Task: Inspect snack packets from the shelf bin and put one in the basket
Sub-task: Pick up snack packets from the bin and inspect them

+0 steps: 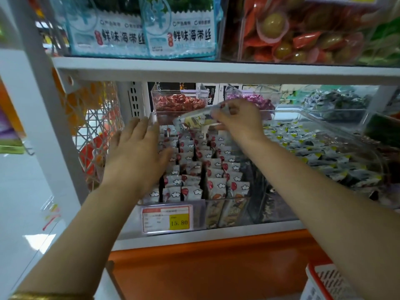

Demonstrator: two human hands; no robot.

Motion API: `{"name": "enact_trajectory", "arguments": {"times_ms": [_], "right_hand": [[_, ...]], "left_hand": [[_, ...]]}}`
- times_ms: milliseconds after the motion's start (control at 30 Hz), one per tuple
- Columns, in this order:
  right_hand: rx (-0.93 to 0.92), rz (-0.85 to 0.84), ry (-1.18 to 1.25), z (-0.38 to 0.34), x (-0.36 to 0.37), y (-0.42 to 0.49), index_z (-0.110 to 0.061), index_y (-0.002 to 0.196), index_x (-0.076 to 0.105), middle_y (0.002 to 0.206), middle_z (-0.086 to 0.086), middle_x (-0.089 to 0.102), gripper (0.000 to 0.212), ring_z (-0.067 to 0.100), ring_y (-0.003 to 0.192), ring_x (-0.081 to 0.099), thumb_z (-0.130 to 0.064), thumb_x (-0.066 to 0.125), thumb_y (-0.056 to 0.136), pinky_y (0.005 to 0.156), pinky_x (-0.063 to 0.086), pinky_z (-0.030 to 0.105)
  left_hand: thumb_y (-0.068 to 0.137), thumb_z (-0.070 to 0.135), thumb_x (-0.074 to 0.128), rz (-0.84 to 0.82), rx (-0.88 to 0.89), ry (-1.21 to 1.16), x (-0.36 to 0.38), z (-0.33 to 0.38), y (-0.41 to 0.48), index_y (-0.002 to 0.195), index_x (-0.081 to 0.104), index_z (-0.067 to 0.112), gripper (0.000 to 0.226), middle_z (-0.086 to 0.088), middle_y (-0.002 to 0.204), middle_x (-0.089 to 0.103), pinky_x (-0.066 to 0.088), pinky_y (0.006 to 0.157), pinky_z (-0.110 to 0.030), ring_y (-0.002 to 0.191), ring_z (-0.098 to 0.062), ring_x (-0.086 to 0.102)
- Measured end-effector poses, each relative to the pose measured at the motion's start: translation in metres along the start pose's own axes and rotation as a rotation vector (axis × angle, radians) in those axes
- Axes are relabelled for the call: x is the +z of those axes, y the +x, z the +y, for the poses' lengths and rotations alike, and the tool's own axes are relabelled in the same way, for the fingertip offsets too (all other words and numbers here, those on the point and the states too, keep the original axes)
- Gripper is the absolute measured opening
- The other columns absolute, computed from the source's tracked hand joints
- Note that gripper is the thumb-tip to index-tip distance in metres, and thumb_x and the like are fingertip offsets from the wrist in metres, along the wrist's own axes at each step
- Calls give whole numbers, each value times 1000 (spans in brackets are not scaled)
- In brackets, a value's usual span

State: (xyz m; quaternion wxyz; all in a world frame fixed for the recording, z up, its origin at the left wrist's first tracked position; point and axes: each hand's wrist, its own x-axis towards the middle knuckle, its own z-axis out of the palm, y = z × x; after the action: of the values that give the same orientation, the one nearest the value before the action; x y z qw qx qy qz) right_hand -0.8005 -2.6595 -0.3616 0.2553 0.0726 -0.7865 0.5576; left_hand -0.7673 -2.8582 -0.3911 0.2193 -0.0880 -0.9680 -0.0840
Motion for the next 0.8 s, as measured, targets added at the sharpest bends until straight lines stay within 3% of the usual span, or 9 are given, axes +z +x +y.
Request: {"name": "enact_trajectory", "arguments": {"times_ms": [133, 200, 267, 400, 467, 600, 633, 733, 800], "right_hand": [[-111, -10, -277, 9, 39, 44, -3, 101, 62, 91, 2, 58, 21, 8, 76, 51, -17, 65, 86, 53, 37, 1], [-175, -62, -401, 14, 54, 60, -2, 100, 61, 94, 6, 58, 22, 12, 81, 50, -18, 66, 86, 53, 35, 10], [-224, -161, -546, 15, 64, 71, -2, 100, 59, 96, 7, 56, 22, 16, 86, 50, -18, 65, 86, 66, 36, 17], [-275, -344, -693, 17, 84, 79, -15, 84, 54, 85, 3, 53, 12, 17, 81, 53, -19, 65, 84, 66, 37, 23], [-281, -390, -725, 24, 95, 77, -12, 85, 57, 86, 4, 58, 10, 16, 79, 54, -19, 63, 86, 61, 37, 23], [-268, -617, -868, 39, 107, 76, -11, 103, 68, 109, 6, 67, 20, 21, 103, 59, -23, 56, 92, 93, 46, 39], [-246, -634, -835, 40, 106, 80, -11, 104, 68, 111, 6, 67, 20, 20, 103, 60, -21, 54, 93, 94, 46, 40], [-172, -495, -693, 38, 102, 96, -8, 99, 68, 104, 8, 68, 16, 14, 84, 62, -9, 54, 91, 78, 50, 27], [-203, -392, -791, 43, 106, 105, -8, 95, 69, 105, 9, 67, 14, 18, 92, 62, -11, 56, 90, 85, 51, 31]], "left_hand": [[93, 52, 32, -68, -9, -14, 13, -3, -1, 148, 21, 18, 65, -6, 157, 15, 12, 115, -40, 144, -24, 11], [92, 52, 34, -32, -14, -49, 15, -3, -1, 145, 29, 17, 64, -6, 156, 20, 18, 114, -38, 142, -24, 18], [92, 51, 37, 0, -15, -74, 17, -4, -1, 144, 33, 16, 62, -5, 155, 23, 22, 112, -37, 142, -23, 20], [92, 50, 40, 21, 5, -101, 20, -4, -1, 142, 37, 14, 61, -6, 153, 28, 21, 112, -33, 141, -22, 21], [92, 50, 40, 27, 12, -103, 21, -4, 0, 142, 37, 14, 62, -7, 153, 29, 20, 112, -33, 141, -22, 21], [92, 50, 40, 37, 26, -110, 23, -6, 0, 141, 39, 15, 61, -7, 152, 29, 18, 112, -31, 142, -22, 20], [92, 50, 41, 39, 27, -118, 23, -6, -1, 140, 39, 15, 60, -7, 152, 30, 18, 112, -31, 142, -21, 19], [92, 50, 41, 40, 29, -136, 24, -5, -1, 140, 40, 16, 59, -5, 153, 29, 18, 112, -30, 142, -20, 17], [92, 50, 40, 44, 32, -137, 25, -5, 0, 140, 40, 17, 58, -5, 152, 29, 18, 112, -31, 142, -20, 17]]}}
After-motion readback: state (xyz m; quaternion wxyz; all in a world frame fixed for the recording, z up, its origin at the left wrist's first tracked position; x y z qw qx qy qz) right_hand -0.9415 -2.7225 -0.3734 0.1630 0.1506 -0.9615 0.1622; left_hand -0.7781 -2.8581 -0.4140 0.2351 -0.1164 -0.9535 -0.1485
